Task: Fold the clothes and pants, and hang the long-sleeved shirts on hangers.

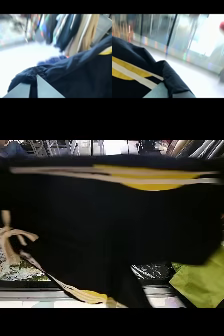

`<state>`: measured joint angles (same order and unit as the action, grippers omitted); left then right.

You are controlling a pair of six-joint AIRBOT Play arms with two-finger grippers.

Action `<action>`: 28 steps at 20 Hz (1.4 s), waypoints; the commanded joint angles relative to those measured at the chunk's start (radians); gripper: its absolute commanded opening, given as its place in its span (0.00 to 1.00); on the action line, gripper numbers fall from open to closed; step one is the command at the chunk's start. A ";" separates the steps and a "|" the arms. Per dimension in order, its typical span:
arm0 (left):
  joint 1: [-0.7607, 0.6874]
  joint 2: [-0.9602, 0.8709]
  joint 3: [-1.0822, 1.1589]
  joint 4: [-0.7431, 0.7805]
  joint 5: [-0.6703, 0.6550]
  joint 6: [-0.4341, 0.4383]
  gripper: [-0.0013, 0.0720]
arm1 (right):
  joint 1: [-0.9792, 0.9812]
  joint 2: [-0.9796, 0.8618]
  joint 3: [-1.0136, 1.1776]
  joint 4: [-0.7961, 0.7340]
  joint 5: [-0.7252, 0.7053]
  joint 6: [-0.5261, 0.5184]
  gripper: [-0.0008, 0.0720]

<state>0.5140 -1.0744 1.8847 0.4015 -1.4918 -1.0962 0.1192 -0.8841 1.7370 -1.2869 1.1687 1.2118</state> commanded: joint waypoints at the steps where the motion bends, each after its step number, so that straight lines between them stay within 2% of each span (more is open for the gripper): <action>1: -0.144 -0.142 -0.258 0.196 0.074 -0.003 0.03 | 0.000 -0.356 0.017 0.005 0.036 -0.004 0.02; 3: -0.230 -0.283 -0.396 0.273 0.263 -0.003 0.03 | 0.000 -0.580 0.018 0.025 -0.023 -0.004 0.02; 6: -0.312 -0.548 -0.417 0.271 0.523 -0.003 0.03 | -0.001 -0.849 0.018 0.040 -0.166 0.004 0.02; 9: -0.346 -0.706 -0.326 0.271 0.558 -0.004 0.03 | 0.000 -0.949 0.019 0.064 -0.220 0.004 0.02; 11: -0.344 -0.737 -0.257 0.272 0.557 -0.004 0.03 | 0.002 -0.932 0.043 0.080 -0.161 0.003 0.02; 12: -0.331 -0.737 -0.232 0.272 0.546 -0.003 0.03 | 0.002 -0.909 0.069 0.095 -0.087 0.003 0.02; 14: -0.279 -0.736 -0.182 0.272 0.438 -0.003 0.03 | 0.005 -0.835 0.090 0.150 0.087 -0.003 0.02; 17: -0.182 -0.737 -0.161 0.275 0.146 0.005 0.03 | 0.034 -0.704 0.077 0.192 0.364 0.051 0.02; 18: -0.158 -0.737 -0.161 0.313 0.042 0.015 0.03 | 0.058 -0.653 0.036 0.211 0.425 0.069 0.02; 20: -0.139 -0.738 -0.161 0.488 -0.086 0.016 0.03 | 0.123 -0.553 -0.112 0.263 0.488 0.116 0.02; 23: -0.154 -0.738 -0.168 0.723 -0.159 0.018 0.03 | 0.249 -0.435 -0.446 0.304 0.400 0.149 0.02; 28: -0.178 -0.764 -0.168 0.758 -0.161 0.035 0.03 | 0.412 -0.435 -0.886 0.383 0.079 0.158 0.02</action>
<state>0.3466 -1.8236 1.7168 1.0870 -1.6230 -1.0683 0.4496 -1.3331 1.0763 -0.9554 1.4124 1.3590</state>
